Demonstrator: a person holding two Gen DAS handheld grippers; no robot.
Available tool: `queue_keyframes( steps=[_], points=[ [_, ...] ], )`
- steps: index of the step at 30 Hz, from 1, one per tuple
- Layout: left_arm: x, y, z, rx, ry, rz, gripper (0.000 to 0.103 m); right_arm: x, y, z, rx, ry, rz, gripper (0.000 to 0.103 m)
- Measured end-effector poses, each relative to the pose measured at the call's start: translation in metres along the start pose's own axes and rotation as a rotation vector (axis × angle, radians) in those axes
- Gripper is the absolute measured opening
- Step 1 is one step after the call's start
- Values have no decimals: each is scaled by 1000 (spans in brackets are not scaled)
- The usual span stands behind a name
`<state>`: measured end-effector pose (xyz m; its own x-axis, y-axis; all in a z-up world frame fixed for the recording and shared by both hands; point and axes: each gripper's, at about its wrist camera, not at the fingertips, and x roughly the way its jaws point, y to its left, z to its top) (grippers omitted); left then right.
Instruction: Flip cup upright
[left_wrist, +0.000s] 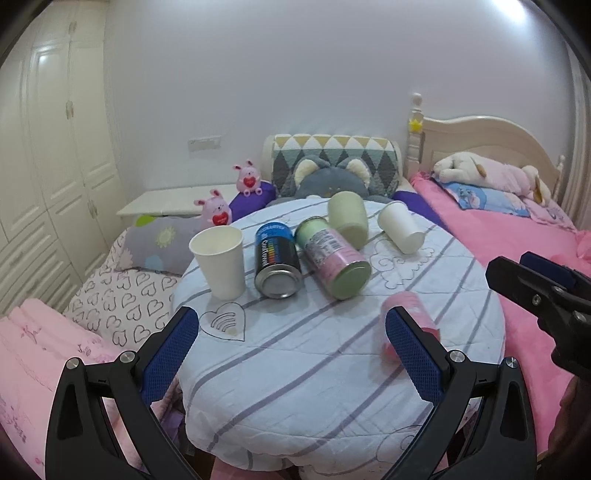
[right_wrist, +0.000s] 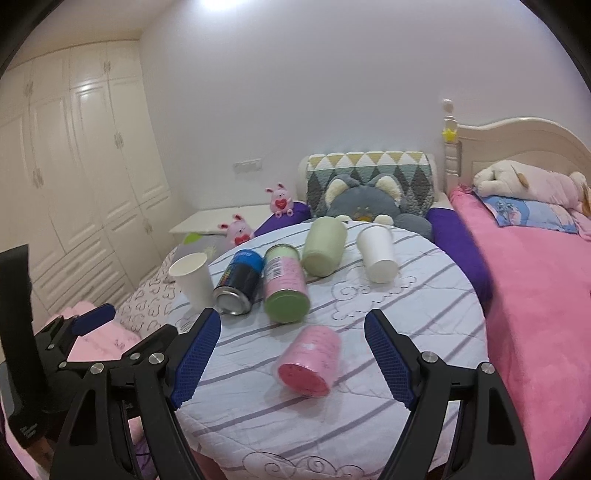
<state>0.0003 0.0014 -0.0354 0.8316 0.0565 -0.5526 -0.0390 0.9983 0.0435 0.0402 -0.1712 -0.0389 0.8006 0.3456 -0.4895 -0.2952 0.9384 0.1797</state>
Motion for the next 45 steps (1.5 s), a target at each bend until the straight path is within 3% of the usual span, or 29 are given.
queue_keyframes(
  steps=[11, 29, 45],
  points=[
    [0, -18, 1, 21, 12, -5, 102, -8, -22, -4, 41, -10, -4, 82],
    [4, -15, 3, 11, 8, 1, 102, -5, -21, -4, 34, 6, -6, 82],
    [-2, -12, 11, -47, -25, -31, 102, -11, -11, 4, -37, -12, -68, 82]
  ],
)
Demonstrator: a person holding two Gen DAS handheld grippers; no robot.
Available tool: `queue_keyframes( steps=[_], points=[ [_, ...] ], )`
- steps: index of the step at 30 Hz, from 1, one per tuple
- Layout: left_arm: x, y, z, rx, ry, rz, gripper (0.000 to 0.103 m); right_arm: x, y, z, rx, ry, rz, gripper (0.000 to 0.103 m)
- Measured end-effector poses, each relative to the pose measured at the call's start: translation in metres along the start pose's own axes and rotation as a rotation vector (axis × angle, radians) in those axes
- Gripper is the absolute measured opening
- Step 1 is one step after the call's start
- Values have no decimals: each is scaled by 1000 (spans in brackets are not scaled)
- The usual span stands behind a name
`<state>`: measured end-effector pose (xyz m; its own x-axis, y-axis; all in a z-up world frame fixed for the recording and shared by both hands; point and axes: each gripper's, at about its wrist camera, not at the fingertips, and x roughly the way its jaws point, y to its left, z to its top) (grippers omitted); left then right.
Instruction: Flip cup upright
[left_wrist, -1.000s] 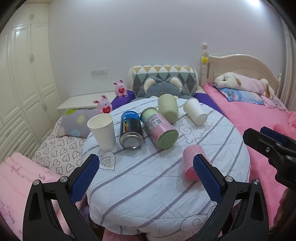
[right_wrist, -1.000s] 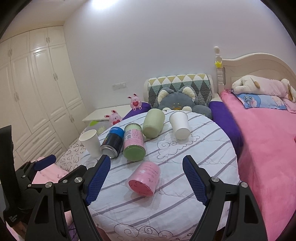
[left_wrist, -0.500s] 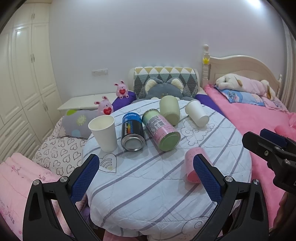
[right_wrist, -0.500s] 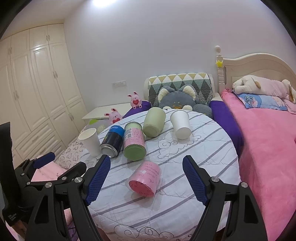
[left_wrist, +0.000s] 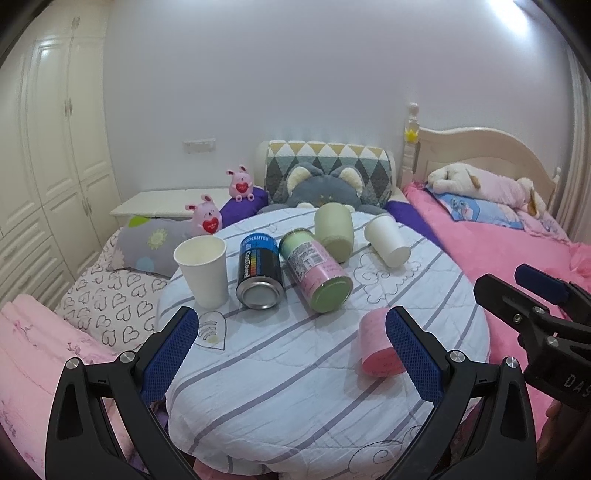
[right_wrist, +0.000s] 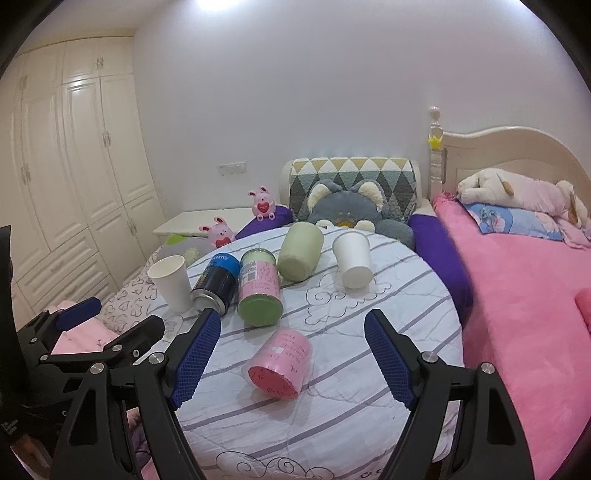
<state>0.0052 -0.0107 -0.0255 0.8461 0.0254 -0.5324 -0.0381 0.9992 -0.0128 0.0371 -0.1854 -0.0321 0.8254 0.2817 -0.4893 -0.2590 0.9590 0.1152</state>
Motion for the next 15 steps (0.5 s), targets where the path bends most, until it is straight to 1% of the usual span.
queue_keyframes(
  steps=[9, 15],
  points=[
    [-7, -6, 12, -34, -8, 0, 103, -7, -6, 16, -28, -33, -6, 82],
    [-6, -12, 14, -32, -8, -1, 103, -12, -13, 20, -35, -46, 1, 82]
  ],
)
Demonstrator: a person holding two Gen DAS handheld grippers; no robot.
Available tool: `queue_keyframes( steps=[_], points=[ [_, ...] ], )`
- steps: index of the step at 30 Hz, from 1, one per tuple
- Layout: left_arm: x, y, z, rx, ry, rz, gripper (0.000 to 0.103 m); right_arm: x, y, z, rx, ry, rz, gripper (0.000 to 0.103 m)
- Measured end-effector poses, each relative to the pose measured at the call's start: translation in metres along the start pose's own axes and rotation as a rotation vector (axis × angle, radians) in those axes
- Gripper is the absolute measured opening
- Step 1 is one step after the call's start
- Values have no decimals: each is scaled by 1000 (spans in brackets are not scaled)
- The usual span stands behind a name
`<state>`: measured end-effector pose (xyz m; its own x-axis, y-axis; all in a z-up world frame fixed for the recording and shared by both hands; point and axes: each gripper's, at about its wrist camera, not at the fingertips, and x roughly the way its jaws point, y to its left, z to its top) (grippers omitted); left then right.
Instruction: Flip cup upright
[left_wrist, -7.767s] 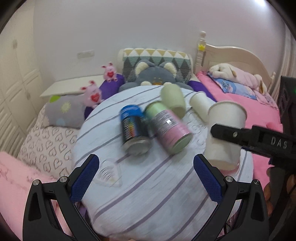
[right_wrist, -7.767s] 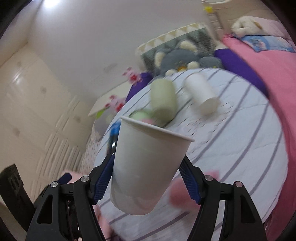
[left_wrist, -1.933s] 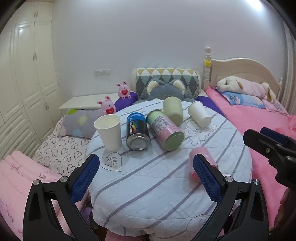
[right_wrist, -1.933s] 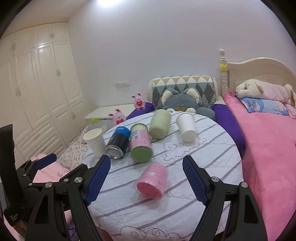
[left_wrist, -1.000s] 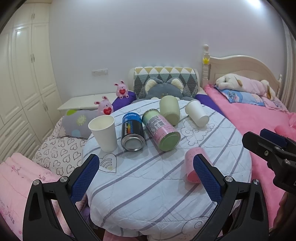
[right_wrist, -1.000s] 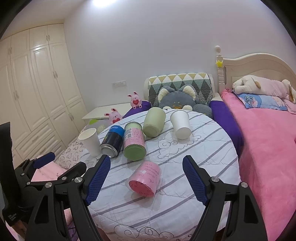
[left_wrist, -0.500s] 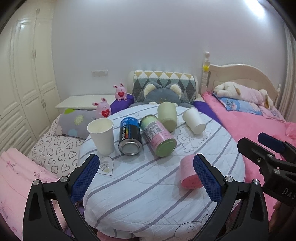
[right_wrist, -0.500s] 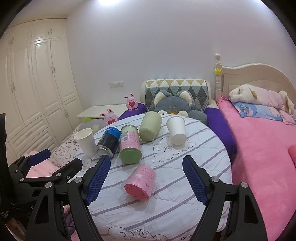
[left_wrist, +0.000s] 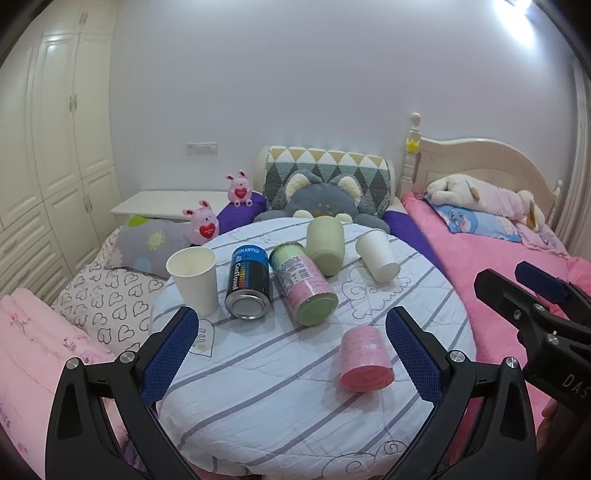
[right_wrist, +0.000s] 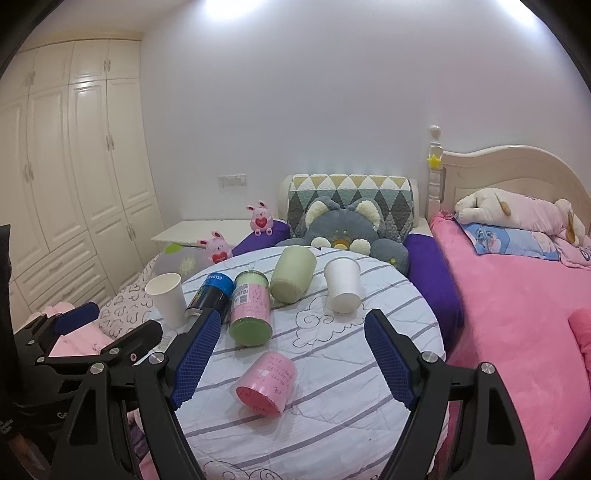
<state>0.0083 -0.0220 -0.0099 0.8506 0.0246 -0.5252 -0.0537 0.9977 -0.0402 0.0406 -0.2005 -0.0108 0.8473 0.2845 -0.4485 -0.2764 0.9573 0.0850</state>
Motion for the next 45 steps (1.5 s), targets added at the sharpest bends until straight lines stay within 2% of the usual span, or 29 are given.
queue_keyframes(
  steps=[10, 27, 45],
  points=[
    [5, -11, 0, 14, 12, 20, 103, 2, -10, 0, 22, 1, 17, 82],
    [7, -7, -4, 19, 19, 47, 103, 12, -8, -4, 29, 27, 33, 82],
    [13, 3, -5, 8, 31, 30, 103, 17, 3, -6, 12, 47, 31, 82]
  ],
)
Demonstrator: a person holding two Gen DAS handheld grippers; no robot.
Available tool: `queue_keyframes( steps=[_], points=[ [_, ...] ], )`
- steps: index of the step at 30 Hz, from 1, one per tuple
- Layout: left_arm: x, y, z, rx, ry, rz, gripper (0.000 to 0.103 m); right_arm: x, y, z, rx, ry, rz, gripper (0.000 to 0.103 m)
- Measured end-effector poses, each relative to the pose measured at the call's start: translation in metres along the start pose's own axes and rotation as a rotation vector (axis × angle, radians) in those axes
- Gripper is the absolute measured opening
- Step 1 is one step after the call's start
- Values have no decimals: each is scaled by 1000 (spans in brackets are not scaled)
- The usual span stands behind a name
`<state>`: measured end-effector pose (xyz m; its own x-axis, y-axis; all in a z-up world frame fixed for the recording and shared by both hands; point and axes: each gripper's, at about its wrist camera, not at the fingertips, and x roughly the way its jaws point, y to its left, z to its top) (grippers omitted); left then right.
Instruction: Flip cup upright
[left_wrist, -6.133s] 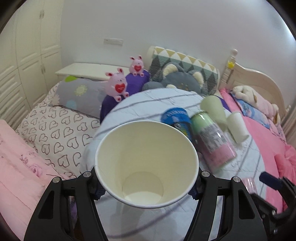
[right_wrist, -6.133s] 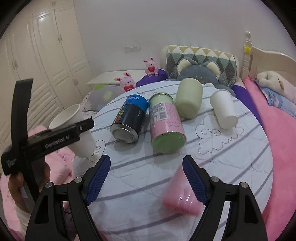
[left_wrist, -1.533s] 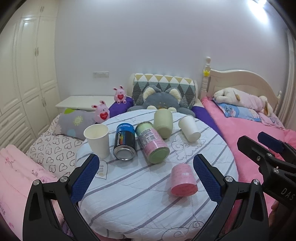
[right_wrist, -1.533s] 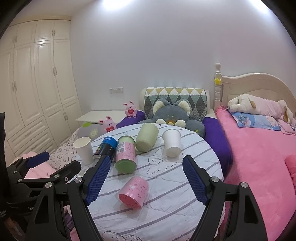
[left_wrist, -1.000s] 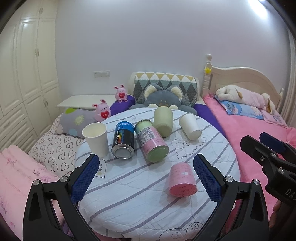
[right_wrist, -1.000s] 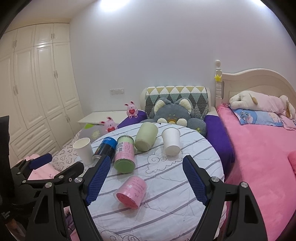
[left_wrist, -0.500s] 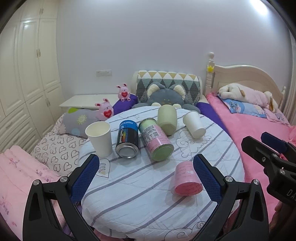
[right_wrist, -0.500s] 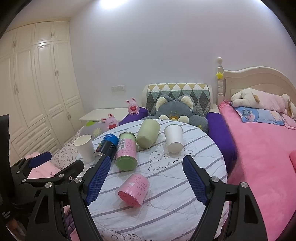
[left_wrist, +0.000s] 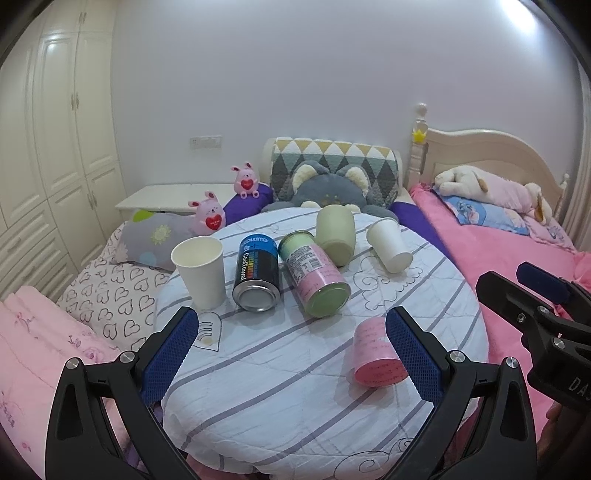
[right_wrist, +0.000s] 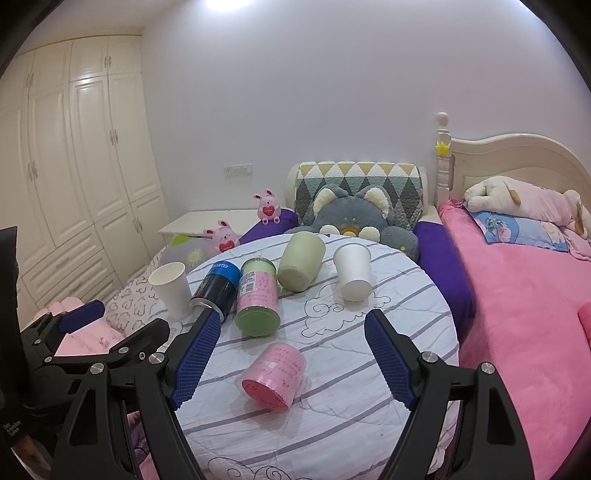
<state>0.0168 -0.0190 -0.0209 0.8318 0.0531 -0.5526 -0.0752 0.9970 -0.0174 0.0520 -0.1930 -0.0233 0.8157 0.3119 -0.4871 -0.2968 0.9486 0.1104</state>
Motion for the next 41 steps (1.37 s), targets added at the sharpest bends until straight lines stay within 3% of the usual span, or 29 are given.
queue_keyframes(
  steps=[41],
  points=[
    [24, 65, -7, -76, 35, 50, 103, 37, 50, 4, -83, 78, 3, 82]
  ],
)
